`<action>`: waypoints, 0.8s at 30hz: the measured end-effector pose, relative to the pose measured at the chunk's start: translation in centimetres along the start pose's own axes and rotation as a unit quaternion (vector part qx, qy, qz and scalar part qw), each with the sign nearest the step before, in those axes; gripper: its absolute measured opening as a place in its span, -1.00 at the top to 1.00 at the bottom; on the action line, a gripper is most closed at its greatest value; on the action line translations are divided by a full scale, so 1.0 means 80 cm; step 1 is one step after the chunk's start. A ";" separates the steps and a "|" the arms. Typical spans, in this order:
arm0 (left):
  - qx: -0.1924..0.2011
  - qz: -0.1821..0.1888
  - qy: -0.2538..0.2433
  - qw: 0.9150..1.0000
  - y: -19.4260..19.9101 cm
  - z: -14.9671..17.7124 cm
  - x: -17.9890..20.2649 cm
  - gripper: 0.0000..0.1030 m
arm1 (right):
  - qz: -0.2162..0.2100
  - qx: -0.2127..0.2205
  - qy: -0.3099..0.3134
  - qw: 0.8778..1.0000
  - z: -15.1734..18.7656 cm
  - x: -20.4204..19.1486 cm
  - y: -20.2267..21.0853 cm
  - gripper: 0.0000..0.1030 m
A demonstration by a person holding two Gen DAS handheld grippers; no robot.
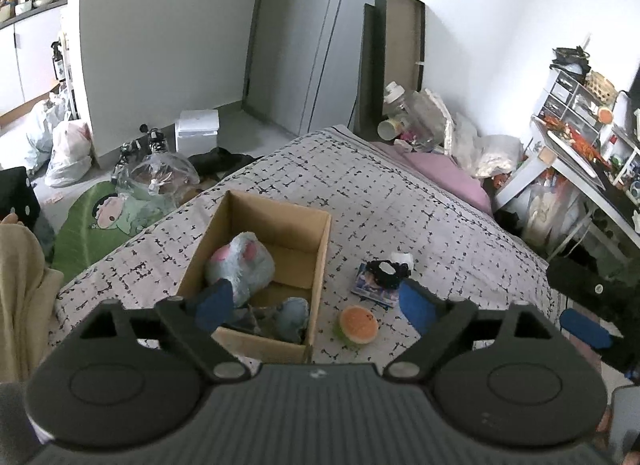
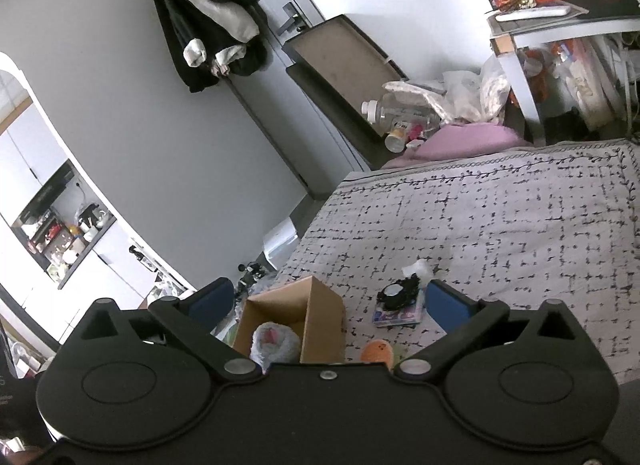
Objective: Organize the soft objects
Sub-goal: 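Open both tools and withdraw them from the box toward the burger plush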
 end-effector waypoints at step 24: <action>0.030 -0.015 -0.012 0.999 0.010 0.026 0.027 -0.99 | 0.060 -0.039 0.072 0.995 -0.013 0.041 0.027 -1.00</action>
Point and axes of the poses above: each gripper's, at about its wrist camera, not at the fingertips, and y roughly against the way its jaws point, x to its right, z to its underside, the point moved 3 cm from there along -y, roughly the way its jaws point, and after that the axes turned 1 degree about -z, right-handed, at the moved point
